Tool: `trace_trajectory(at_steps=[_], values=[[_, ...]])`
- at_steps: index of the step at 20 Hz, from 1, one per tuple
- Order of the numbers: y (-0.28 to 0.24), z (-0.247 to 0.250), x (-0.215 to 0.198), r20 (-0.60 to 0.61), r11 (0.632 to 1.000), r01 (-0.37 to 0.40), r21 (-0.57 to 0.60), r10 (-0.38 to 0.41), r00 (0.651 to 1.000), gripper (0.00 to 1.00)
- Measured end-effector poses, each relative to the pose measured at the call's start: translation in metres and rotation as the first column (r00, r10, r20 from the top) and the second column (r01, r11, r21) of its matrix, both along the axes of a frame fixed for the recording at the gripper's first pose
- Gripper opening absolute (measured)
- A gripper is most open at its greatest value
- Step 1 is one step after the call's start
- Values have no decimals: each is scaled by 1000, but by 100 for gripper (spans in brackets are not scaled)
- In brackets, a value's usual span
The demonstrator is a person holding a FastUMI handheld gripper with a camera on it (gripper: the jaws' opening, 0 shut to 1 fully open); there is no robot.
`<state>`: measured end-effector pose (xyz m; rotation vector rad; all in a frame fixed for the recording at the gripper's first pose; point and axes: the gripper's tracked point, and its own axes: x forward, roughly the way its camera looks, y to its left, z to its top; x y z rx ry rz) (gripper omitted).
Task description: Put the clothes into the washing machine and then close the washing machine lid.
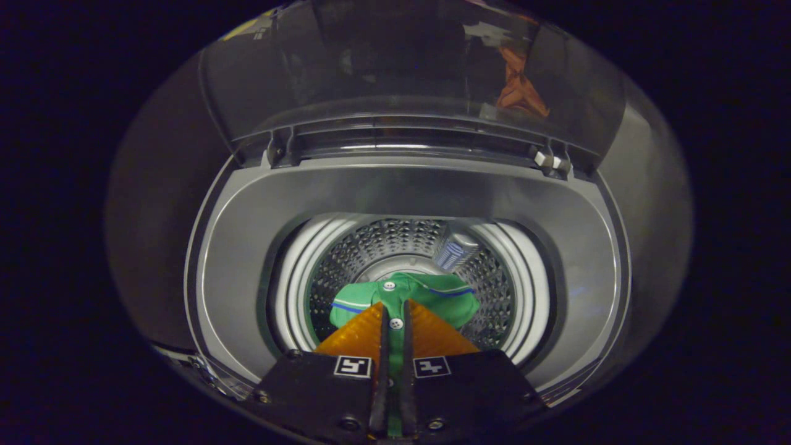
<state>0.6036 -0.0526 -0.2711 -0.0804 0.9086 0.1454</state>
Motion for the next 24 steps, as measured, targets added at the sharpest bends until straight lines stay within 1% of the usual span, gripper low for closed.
trace_trajectory(at_steps=[3,6,9,12,17,23,24], values=[[3,3,-1,29,1000,-14,8,14,999,17],[4,10,-6,55,1000,-2,-1,2,998,58],[1,15,-10,83,1000,2,-12,-1,997,66],[-6,23,-15,115,999,23,-24,-20,993,66],[-17,50,-26,195,999,19,-26,-13,981,66],[-32,113,-36,335,1000,-2,-23,10,942,67],[-33,125,-35,357,1000,-8,-16,13,934,72]])
